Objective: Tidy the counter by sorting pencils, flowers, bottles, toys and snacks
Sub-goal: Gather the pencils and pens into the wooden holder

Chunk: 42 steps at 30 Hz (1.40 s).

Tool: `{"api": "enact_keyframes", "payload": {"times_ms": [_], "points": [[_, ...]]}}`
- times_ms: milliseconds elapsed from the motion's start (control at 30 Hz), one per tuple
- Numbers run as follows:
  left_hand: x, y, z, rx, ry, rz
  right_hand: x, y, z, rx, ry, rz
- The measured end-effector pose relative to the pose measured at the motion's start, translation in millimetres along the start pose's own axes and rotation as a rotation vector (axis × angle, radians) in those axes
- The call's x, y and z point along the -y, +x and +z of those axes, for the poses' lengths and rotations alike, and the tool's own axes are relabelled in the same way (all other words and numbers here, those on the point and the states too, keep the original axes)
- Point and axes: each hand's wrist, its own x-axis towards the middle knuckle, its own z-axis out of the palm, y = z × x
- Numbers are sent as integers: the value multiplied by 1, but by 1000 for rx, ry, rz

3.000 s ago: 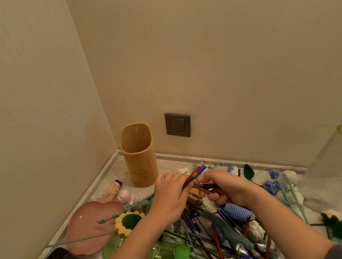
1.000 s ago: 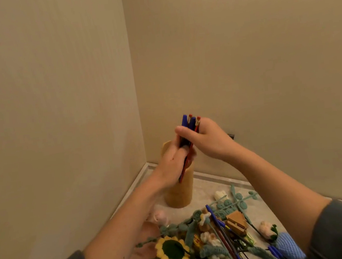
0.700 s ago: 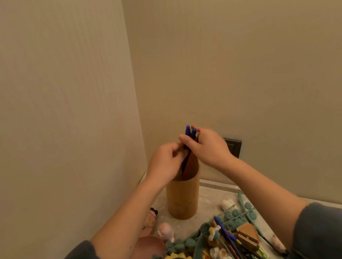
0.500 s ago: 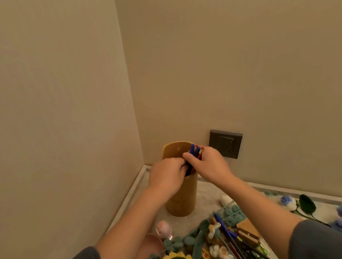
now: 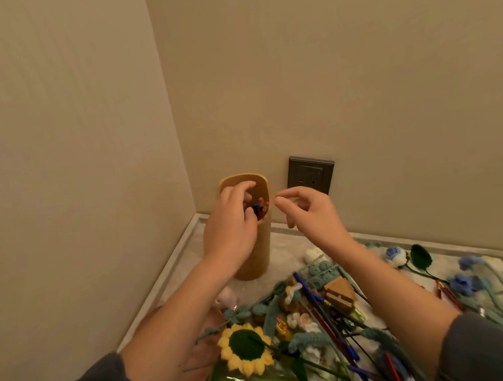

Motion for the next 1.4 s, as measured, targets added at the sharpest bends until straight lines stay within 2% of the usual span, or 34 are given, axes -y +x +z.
{"api": "enact_keyframes", "payload": {"times_ms": [100, 200, 367, 567, 767, 1067, 1200, 1400], "points": [[-15, -25, 10, 28, -220, -42, -8, -27, -15, 0, -24, 68], [-26, -54, 23, 118, -320, -68, -22, -57, -30, 37, -111, 149], [-35, -92, 42, 287, -342, -149, -49, -100, -48, 163, -342, 243], [-40, -126, 60, 444, -255, -325, -70, -124, -52, 270, -515, 224], [-41, -142, 70, 410, -105, -392, -78, -123, -46, 305, -564, 135], [-50, -142, 74, 319, 106, -385, -83, -115, -39, 273, -625, 24], [-52, -139, 73, 342, 197, -386, -84, -115, -38, 284, -628, 11], [-53, -133, 78, 411, 154, -464, -81, -110, -32, 358, -634, 21]]}}
